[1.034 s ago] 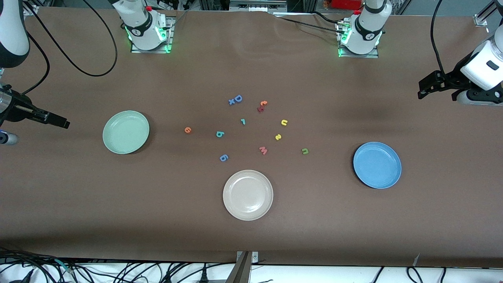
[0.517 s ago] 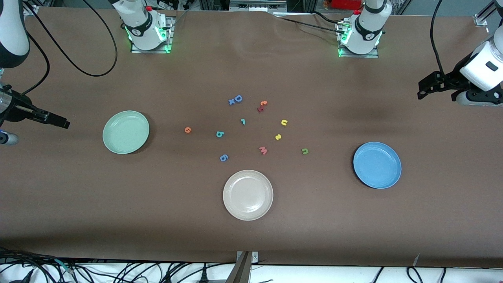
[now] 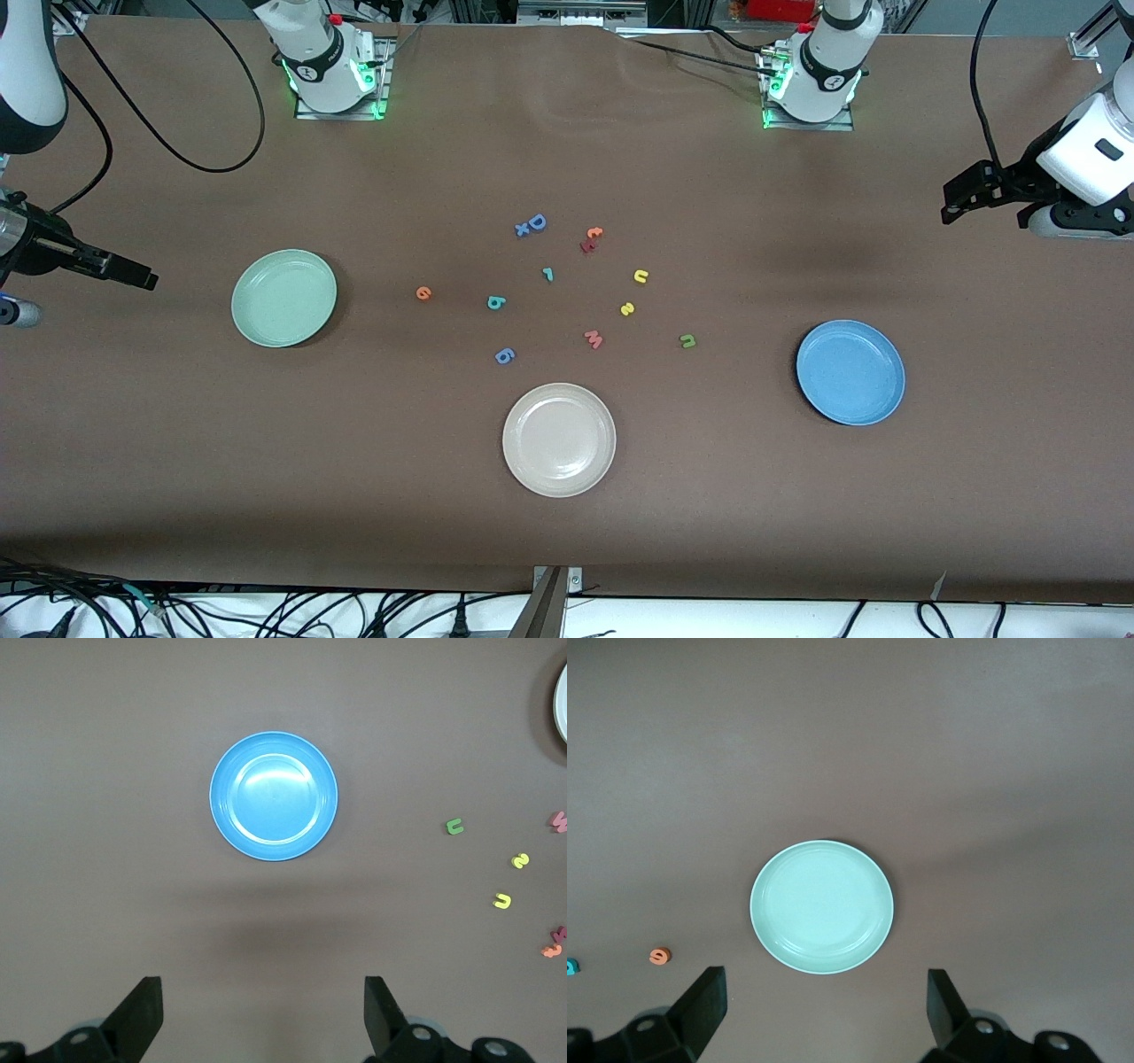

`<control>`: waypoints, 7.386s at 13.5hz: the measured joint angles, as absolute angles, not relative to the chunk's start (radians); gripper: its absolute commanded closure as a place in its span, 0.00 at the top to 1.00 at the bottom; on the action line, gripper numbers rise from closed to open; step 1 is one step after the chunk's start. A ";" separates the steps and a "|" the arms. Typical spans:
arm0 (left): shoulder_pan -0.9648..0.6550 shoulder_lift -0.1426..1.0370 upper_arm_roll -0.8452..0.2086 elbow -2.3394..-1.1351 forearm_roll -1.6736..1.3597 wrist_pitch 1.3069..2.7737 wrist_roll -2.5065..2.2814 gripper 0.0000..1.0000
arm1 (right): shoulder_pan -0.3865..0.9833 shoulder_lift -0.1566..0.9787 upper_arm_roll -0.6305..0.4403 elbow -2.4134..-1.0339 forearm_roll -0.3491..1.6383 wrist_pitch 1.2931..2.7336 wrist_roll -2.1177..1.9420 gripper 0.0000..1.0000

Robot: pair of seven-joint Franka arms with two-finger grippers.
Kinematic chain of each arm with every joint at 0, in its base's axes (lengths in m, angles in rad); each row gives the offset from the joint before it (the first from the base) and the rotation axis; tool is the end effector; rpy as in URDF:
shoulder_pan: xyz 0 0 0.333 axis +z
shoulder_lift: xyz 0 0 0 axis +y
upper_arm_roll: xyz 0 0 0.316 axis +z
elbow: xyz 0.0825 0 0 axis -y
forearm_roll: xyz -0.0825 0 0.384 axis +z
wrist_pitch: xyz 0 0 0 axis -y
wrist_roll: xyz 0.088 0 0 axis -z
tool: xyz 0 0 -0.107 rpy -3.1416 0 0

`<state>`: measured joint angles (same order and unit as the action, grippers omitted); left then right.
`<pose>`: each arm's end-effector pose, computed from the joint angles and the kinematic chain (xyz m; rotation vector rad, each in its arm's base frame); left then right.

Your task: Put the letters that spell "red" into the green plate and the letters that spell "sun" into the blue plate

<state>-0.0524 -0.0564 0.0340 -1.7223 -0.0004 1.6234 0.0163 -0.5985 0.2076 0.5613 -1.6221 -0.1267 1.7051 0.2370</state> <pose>0.5380 -0.0095 0.5882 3.1381 -0.0546 -0.0668 0.6051 -0.0596 0.5069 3.0895 -0.3977 -0.1404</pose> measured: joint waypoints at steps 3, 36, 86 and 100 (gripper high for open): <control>-0.052 -0.056 0.034 -1.722 0.000 1.623 0.016 1.00 | -0.598 0.212 0.561 -1.622 -0.127 1.708 0.237 1.00; -0.052 -0.056 0.034 -1.722 0.000 1.615 0.016 1.00 | -0.598 0.214 0.562 -1.623 -0.127 1.708 0.237 1.00; -0.202 0.358 -0.018 -1.703 -0.033 1.911 -0.184 1.00 | -0.181 0.547 0.575 -2.154 -0.279 2.496 0.845 0.65; -0.346 0.624 -0.031 -1.701 -0.068 2.240 -0.541 1.00 | -0.168 0.549 0.572 -2.147 -0.280 2.501 0.861 0.24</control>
<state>-0.3461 0.6238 -0.0305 -1.7011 -0.0676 2.2403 -0.5414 -0.1681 0.5486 0.5725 -2.1471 -0.2801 2.5008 0.8612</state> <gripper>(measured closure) 0.000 0.709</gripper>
